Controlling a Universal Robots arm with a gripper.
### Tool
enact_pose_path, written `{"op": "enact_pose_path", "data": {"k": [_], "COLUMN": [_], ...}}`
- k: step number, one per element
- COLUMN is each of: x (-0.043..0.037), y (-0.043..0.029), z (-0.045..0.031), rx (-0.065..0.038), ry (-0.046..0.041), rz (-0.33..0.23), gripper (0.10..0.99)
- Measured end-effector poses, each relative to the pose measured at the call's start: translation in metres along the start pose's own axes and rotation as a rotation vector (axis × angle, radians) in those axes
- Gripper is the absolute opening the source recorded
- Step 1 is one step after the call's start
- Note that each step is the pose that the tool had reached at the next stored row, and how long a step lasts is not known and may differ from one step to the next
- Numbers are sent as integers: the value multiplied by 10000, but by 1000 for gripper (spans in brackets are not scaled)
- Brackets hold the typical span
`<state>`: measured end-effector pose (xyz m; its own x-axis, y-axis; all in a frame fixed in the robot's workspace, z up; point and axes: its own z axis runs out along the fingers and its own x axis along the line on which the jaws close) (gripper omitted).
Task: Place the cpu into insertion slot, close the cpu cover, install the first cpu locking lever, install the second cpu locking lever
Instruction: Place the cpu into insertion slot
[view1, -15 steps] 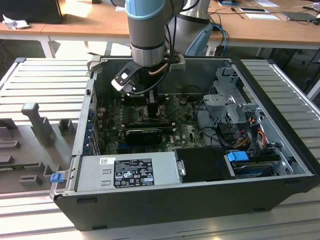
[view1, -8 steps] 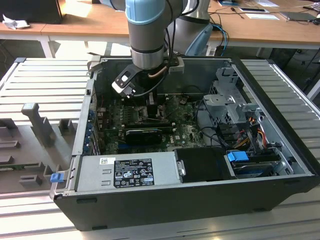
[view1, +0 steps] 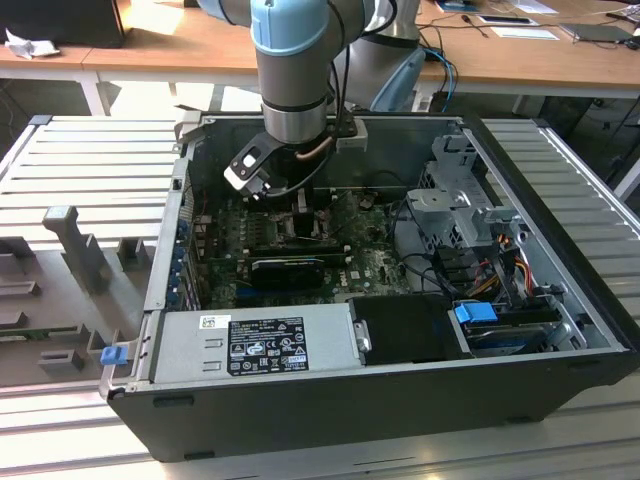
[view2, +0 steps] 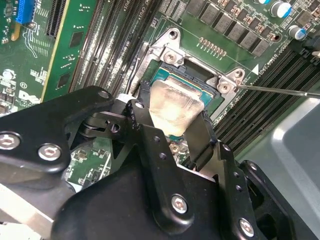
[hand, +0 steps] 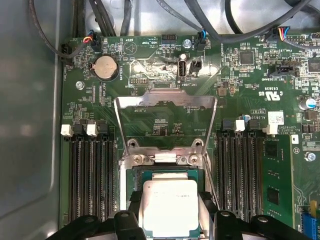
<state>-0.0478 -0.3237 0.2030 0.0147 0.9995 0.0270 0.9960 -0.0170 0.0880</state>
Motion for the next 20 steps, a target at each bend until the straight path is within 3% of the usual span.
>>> {"op": "enact_pose_path", "data": {"k": [4, 6, 9, 14, 16, 20], "x": [0, 0, 8, 34, 35, 36], "y": [0, 0, 1, -1, 0, 4], "z": [1, 1, 6, 18, 17, -39], "rx": [-1, -2, -2, 1, 1, 2], "ry": [-4, -3, 28, 175, 179, 171], "rz": [0, 1, 3, 16, 17, 16], "gripper": [529, 604, 604, 604, 604, 604]}}
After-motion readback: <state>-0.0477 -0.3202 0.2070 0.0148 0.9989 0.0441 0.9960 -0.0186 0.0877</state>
